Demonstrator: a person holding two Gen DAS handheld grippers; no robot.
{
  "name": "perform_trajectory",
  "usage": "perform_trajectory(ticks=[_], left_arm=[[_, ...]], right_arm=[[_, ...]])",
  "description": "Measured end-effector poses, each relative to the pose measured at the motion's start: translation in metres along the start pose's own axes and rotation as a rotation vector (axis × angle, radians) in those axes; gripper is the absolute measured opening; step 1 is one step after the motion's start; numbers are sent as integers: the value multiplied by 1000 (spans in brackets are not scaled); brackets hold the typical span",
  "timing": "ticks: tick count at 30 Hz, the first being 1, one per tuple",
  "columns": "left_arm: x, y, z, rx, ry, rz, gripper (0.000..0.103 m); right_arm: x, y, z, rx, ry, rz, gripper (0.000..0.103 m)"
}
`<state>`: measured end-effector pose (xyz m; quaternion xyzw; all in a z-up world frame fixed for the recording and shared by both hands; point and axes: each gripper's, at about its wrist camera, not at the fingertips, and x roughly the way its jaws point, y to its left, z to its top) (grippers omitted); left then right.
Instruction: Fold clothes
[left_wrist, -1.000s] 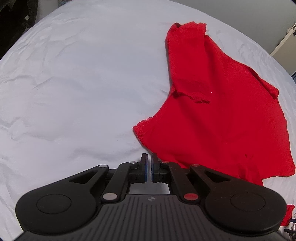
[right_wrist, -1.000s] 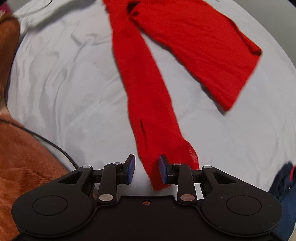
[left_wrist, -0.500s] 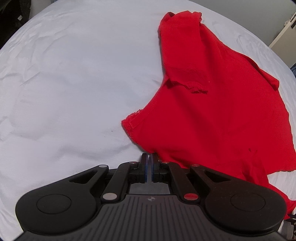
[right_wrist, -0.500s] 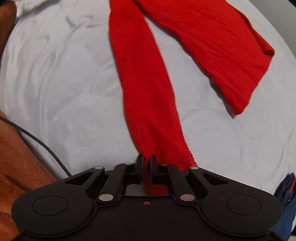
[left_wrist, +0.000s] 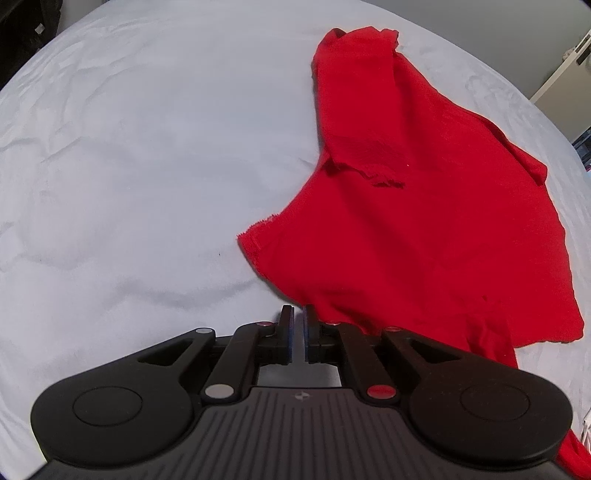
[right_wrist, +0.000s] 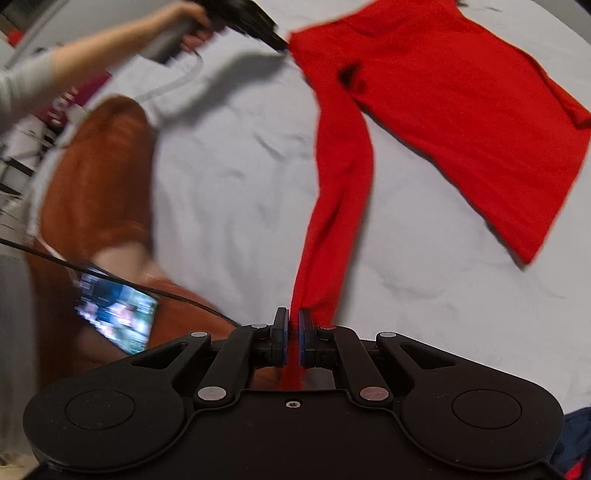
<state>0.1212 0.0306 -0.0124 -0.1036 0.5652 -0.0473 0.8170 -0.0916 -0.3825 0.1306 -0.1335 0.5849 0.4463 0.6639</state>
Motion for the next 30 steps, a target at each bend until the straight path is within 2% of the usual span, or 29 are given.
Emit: perform_trajectory(ticks=[5,8,14,18,21,30], left_arm=[[0,1,-2,-16,2,-37,5],[2,0,-1,-42,2,-81,11],[14,-5,4,-127,9,-116,14],[25,-2,8,-191,13,-128,11],[27,-5,11,-173,0,-110,7],[25,-18,17,-116,2,-47,6]], right_arm=[[-20,16,11,-5,-26,94,4],[-31,22,14,-13,-39,126,4],[-29,7,17,27,-27,49,4],[-17,-12,18,67,-15,-43,4],[-12,-33,17,111,-30,-117,4],[23,-119,7,277,-20,-333,4]])
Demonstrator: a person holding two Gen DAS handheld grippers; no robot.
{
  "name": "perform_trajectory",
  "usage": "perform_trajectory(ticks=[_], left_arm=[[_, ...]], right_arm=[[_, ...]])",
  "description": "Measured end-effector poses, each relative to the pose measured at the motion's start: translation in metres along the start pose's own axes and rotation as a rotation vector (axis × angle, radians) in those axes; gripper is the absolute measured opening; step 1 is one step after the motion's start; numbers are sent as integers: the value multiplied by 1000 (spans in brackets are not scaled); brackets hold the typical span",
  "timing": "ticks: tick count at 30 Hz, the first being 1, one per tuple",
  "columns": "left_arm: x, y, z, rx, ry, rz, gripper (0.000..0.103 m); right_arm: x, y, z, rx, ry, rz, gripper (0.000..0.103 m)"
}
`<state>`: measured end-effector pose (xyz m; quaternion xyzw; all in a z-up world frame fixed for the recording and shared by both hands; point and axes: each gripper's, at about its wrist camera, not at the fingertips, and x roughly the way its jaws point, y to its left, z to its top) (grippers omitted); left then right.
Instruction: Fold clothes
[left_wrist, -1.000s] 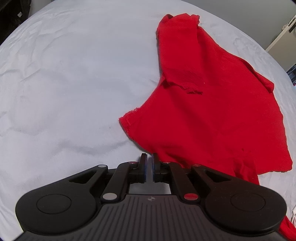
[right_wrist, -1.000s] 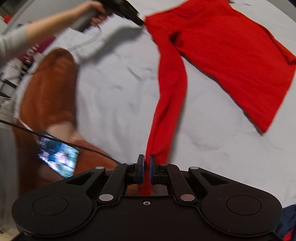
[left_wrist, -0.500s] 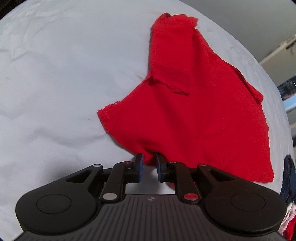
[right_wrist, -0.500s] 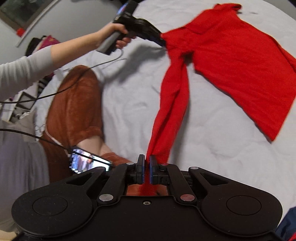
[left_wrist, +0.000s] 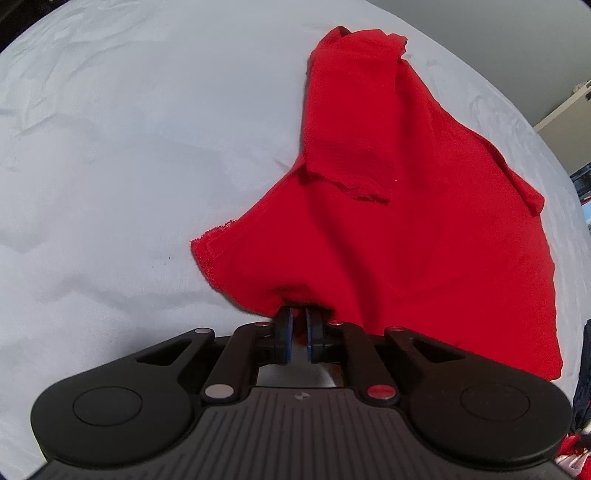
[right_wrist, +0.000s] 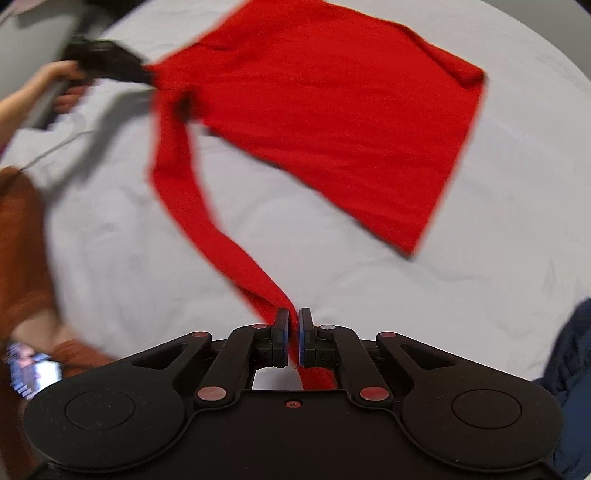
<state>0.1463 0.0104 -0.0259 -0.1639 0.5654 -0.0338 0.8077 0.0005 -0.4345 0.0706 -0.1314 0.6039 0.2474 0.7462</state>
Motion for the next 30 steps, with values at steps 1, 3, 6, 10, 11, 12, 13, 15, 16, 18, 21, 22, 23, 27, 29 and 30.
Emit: perform_trajectory(ticks=[1,3,6,10,11,12,13,15,16,18,21,22,23,27,29,30], left_arm=[[-1,0,1,-1,-1,3,6],[-2,0,1,-1,-1,8,5],[-2,-2,2,11,5,23,5],[-1,-4,3,16,11,35,5],[-1,-5,3,17,12,35,5],[-2,-5,3,18,11,34,5],[-3,-5,3,20,10,30,5],[-5,-5,2,31,8,20,5],[-6,-5,2,37,6,15,5],[-8,-4,1,42,5,7,5],[-14,-2,-1,27,-2,-15,5],[-17,-1,-2,20,-6,-17,5],[-21,0,-2,16,-11,-17,5],[-32,9,-3,-19,-14,-2,6],[-30,14,-2,-51,3,-11,6],[-27,17,-3,-72,14,-11,7]], right_arm=[[9,-10,1,25,2,-23,4],[22,-21,1,43,2,-57,3],[39,-35,1,85,2,-87,3],[47,-45,-3,122,-18,-135,12],[48,-48,-4,132,-25,-148,19],[49,-50,-5,141,-31,-161,24],[46,-50,-7,135,-40,-189,28],[37,-50,-14,134,-77,-229,28],[31,-48,-16,130,-97,-227,28],[20,-38,-23,88,-146,-195,28],[15,-10,-31,-37,-158,-118,28],[17,6,-35,-102,-135,-95,28],[20,15,-37,-132,-119,-90,28],[34,42,-45,-208,-79,-67,28],[39,49,-47,-225,-69,-61,28],[41,52,-48,-234,-66,-66,28]])
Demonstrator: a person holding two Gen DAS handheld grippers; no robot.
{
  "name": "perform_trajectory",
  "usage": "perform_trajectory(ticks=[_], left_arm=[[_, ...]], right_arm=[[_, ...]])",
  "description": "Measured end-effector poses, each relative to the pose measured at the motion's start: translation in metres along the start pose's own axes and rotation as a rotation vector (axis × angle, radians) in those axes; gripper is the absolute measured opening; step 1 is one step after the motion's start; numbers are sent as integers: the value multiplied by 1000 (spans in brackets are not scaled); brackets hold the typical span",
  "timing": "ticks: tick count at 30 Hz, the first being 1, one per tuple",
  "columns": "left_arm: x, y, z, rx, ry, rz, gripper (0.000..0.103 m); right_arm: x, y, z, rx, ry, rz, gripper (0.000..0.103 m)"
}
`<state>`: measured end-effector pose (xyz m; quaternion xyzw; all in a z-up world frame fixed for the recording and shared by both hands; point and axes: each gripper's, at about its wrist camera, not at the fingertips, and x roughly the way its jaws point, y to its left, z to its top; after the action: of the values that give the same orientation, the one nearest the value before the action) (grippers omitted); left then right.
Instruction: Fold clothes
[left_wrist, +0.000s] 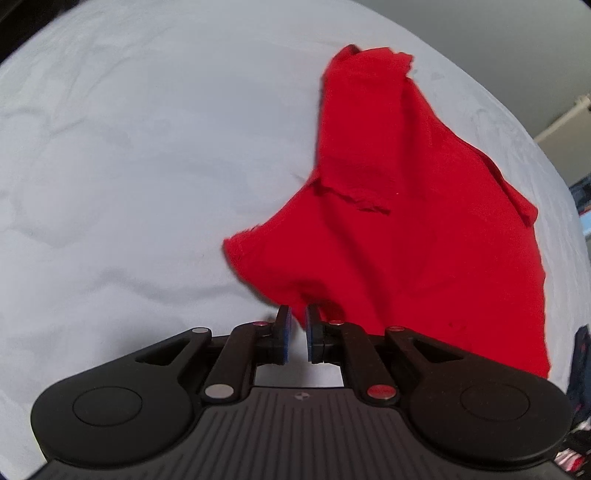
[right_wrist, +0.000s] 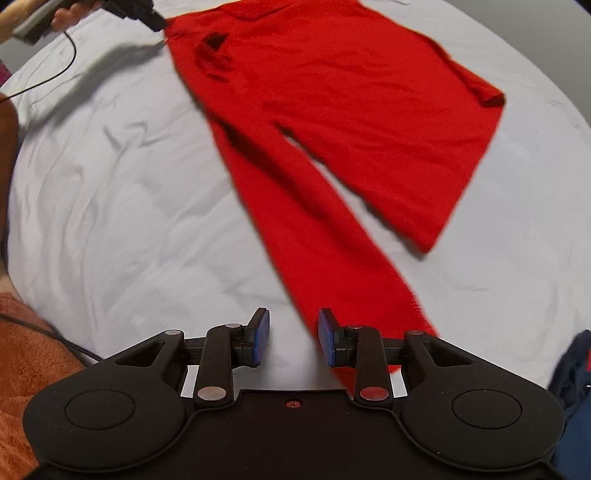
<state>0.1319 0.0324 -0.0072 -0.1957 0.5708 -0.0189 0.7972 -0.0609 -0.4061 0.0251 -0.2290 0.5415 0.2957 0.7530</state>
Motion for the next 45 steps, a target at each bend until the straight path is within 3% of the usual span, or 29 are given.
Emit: perform_trajectory(ticks=[5,7,9,14,17,18,19,20,26,31,35,38,41,45], left_arm=[[16,8,-2,-91,28,-48,7],[23,9,-3,-144,43,-110,11],[29,7,-3,-172,50,-122,16],[37,2,-2,-171,56,-104,16],[38,-1,0,-156,52,-91,11],[38,-1,0,-157,52,-86,8],[37,1,1,-163,52,-86,7],[35,2,1,-166,52,-86,5],[18,-1,0,-92,55,-51,3],[-4,1,-6,-50,75,-34,3],[-17,1,-8,-33,73,-34,3],[-23,6,-6,-40,68,-43,3],[-23,7,-6,-55,68,-47,3],[-18,4,-4,-66,68,-48,3]], right_arm=[[6,11,-1,-54,20,-14,28],[7,12,-1,-71,27,-18,28],[9,13,-2,-96,29,-28,28],[17,19,-5,-169,24,-71,28],[24,18,-4,-195,30,-130,28],[27,16,-3,-191,39,-130,27],[30,14,-1,-186,49,-129,18],[31,14,-1,-184,49,-130,2],[11,12,2,-155,36,-104,0],[-9,18,-6,-158,55,-26,0],[-13,30,-12,-182,66,-19,0],[-19,33,-14,-188,22,-68,4],[-18,36,-13,-209,-17,-130,22],[-1,38,-11,-273,-10,-162,22]])
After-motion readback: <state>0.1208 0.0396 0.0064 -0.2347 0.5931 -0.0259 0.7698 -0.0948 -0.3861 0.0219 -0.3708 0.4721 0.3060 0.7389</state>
